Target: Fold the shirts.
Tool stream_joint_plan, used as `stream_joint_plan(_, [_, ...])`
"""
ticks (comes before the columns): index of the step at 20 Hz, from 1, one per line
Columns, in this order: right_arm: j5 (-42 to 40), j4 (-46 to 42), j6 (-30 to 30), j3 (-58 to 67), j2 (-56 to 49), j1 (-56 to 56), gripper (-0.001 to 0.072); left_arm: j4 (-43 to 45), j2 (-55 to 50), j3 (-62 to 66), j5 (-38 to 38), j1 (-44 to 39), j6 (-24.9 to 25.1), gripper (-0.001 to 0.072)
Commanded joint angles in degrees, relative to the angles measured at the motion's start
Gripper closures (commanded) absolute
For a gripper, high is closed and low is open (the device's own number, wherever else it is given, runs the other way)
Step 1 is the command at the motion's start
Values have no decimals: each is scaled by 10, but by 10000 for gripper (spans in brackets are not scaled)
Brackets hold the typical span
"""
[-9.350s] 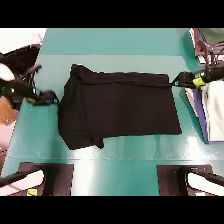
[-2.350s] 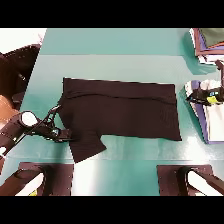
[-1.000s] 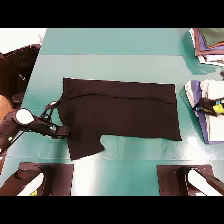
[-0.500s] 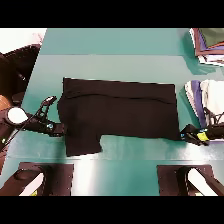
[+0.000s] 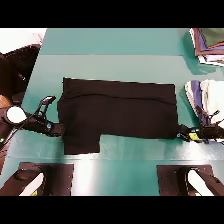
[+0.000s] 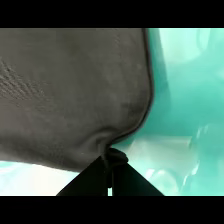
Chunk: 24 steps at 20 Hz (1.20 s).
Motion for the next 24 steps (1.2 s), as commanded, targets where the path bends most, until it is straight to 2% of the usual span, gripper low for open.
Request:
stream_joint_plan(1, [61,-26,1,-1,75,11,693,65,15,28,-69,0,-16,685])
stream_joint_plan(5, [193,-79,2,42,172,11,693,64,107,50,-152,1,-50,685])
stream_joint_plan(8, [203,-94,7,102,184,11,694,62,121,111,-171,0,-49,685])
stream_joint_plan(12, [147,-68,3,163,73,12,693,62,67,141,-49,0,-15,685])
stream_joint_plan(16, [71,-38,-17,246,-70,50,694,57,-61,142,98,1,39,683])
stream_joint_plan(19, [21,-37,-15,320,-172,95,694,58,-164,171,209,1,42,683])
stream_joint_plan(24, [11,-34,-12,425,-291,112,693,57,-296,269,267,1,41,682])
